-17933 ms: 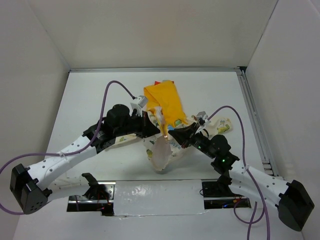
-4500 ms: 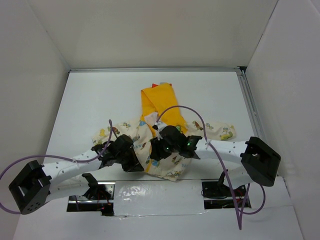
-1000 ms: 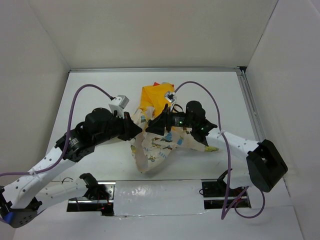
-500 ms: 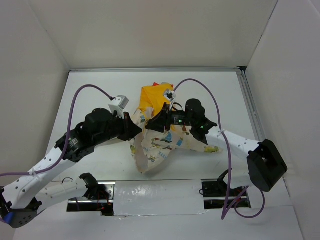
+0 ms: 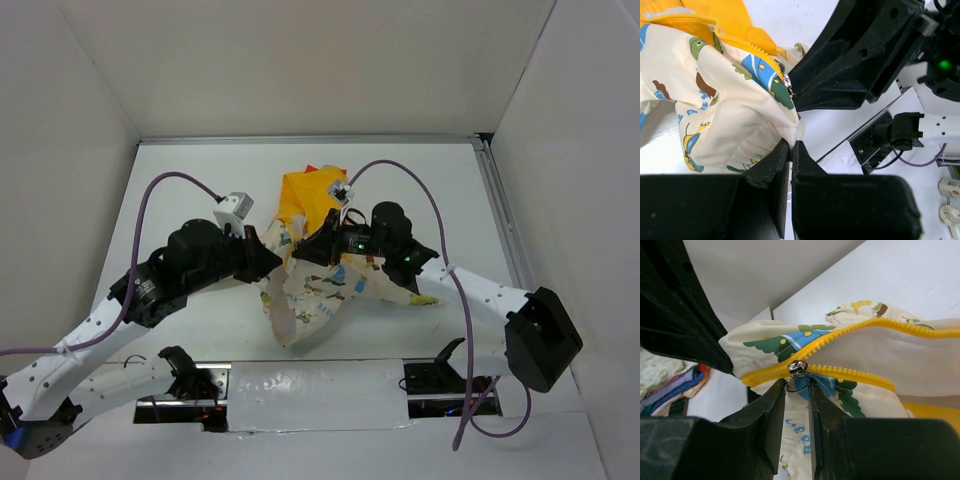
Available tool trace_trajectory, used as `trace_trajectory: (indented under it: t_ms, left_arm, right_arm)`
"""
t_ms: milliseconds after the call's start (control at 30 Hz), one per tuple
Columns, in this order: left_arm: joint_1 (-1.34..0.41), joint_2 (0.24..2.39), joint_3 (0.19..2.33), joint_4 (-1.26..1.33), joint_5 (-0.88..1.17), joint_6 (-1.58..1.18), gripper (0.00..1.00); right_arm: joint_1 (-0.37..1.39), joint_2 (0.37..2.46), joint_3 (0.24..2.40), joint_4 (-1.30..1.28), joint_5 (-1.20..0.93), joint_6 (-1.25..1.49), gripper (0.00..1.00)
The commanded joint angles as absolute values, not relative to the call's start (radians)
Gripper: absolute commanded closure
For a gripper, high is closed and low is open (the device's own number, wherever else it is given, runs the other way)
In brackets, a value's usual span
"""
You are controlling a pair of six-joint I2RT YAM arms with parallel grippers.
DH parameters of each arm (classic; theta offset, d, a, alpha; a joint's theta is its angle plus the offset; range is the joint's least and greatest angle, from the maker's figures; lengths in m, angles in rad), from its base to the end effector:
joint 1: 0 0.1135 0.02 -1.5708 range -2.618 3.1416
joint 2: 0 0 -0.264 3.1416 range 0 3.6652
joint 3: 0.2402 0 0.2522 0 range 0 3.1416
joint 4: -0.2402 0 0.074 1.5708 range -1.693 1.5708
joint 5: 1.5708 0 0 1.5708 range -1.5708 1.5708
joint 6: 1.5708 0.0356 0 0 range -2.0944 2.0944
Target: Zip up the jacket
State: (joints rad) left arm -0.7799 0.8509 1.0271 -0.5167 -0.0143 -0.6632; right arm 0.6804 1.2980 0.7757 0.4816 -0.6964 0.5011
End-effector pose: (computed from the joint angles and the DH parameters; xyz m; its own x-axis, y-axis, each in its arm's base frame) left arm 0.1283 -0.1261 0.3774 -0.6141 -0.2584 -0.7457 0.4004 0.7123 -0.5765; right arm 0.2129 0.2017 0.2934 -0.4989 0.0703 -0.8638 -0.8450 0.1817 0.5029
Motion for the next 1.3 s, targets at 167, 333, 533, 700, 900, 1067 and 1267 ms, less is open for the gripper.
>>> trace_trajectory:
  t_ms: [167, 333, 533, 700, 900, 1067, 1267]
  left_arm:
    - [-0.778, 0.815, 1.032, -0.491, -0.075, -0.704, 1.00]
    - [-0.778, 0.818, 1.025, -0.506, -0.106, -0.719, 1.00]
    - [-0.778, 0.830, 1.025, -0.495, -0.091, -0.709, 1.00]
    - [-0.778, 0.828, 1.019, -0.495, -0.086, -0.707, 1.00]
    - [-0.778, 0.815, 1.012, -0.492, -0.081, -0.707, 1.00]
    - [-0.778, 0.819, 1.009, -0.491, -0.077, -0.709, 1.00]
    - [-0.778, 0.827, 1.008, -0.485, -0.072, -0.707, 1.00]
  right_arm:
    - [0.781, 1.201, 0.870, 0.067, -0.171, 0.324, 1.00]
    - [0.784, 1.206, 0.896, -0.031, -0.035, 0.299, 1.00]
    - [0.862, 1.220, 0.903, -0.008, -0.052, 0.232, 1.00]
    - [0.893, 1.171, 0.896, 0.069, -0.078, 0.270, 0.71]
    - [0.897, 1.198, 0.920, 0.078, -0.040, 0.351, 0.70]
    - [0.900, 1.230, 0.945, 0.095, -0.037, 0.400, 0.69]
    - [0.902, 1.250, 0.969, 0.114, -0.077, 0.428, 0.67]
